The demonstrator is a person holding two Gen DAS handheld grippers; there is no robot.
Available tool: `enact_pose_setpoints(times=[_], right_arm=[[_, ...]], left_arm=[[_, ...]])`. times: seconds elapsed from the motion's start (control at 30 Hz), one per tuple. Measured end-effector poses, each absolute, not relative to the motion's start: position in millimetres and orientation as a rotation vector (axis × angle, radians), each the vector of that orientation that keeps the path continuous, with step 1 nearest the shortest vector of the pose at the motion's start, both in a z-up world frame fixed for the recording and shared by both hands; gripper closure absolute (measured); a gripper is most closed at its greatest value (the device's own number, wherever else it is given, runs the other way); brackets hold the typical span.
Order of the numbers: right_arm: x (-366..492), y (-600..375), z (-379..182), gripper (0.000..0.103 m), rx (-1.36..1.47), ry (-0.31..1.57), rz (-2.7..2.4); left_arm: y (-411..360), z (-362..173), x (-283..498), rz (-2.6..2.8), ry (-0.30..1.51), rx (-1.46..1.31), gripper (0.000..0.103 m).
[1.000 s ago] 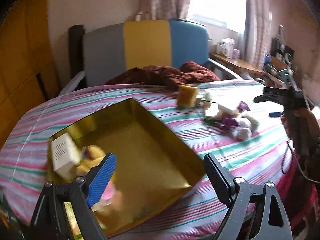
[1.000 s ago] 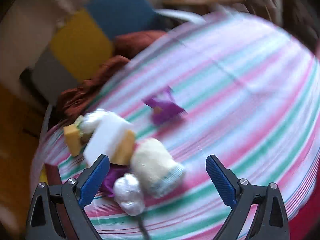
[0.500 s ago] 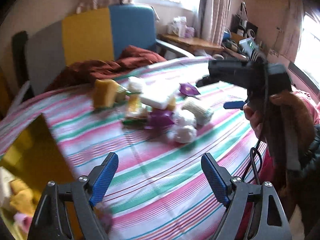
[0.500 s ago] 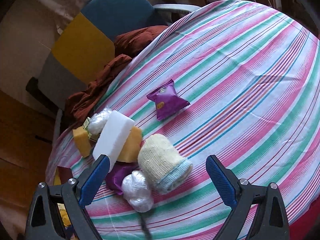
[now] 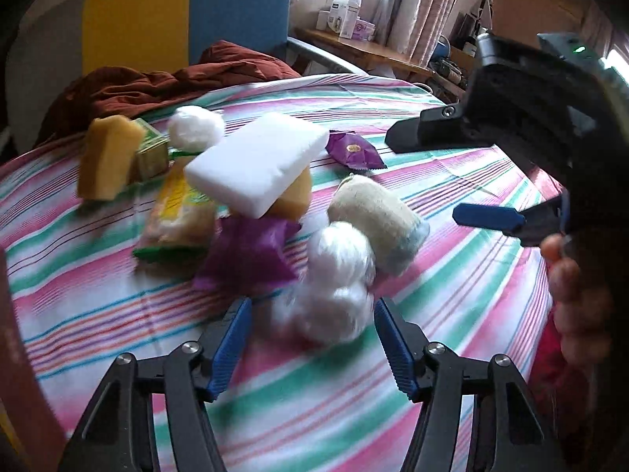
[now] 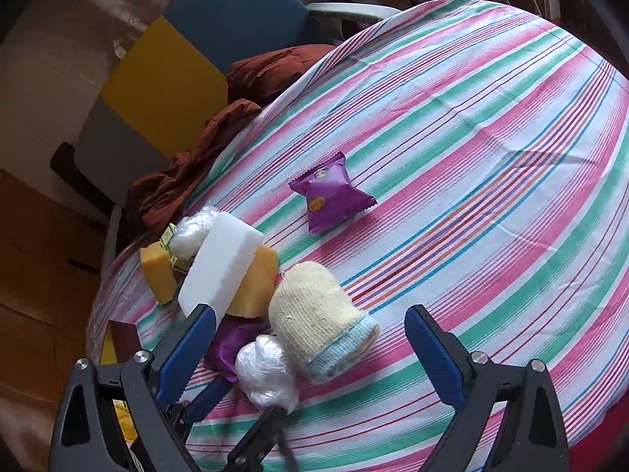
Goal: Organize objects
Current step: 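Grasp the plastic-wrapped white ball with the left gripper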
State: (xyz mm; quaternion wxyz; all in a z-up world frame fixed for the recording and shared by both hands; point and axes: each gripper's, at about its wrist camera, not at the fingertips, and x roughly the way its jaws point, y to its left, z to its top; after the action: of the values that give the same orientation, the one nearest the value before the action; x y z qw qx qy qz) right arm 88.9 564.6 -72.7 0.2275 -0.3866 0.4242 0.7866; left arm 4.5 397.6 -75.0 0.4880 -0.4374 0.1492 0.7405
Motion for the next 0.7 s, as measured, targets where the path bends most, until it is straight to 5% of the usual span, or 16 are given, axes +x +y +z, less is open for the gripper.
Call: enact_pose_setpoints(times=[0.1, 0.17, 0.2, 0.7], right_arm=[[87.4, 565.5, -74.8, 0.004, -1.079, 1.151, 2.156], [86.1, 565.9, -76.6, 0.004, -1.094, 1.134, 2.146], [85.9, 566.1, -77.2, 0.004, -1.098, 1.127, 2.143], [54.9, 541.9, -91.1, 0.009, -1.342, 0.799, 2.125]], left_arm=[[411.9, -81.0, 3.1, 1.799, 0.377, -1.05, 0.039], [418.8, -87.2, 2.2, 1.792, 0.386, -1.06, 0.052], [418.2, -87.4, 3.1, 1.803, 0.395, -1.043, 0.066], [325.0, -89.9, 44.5, 1.793, 0.406, -0.885, 0.066]])
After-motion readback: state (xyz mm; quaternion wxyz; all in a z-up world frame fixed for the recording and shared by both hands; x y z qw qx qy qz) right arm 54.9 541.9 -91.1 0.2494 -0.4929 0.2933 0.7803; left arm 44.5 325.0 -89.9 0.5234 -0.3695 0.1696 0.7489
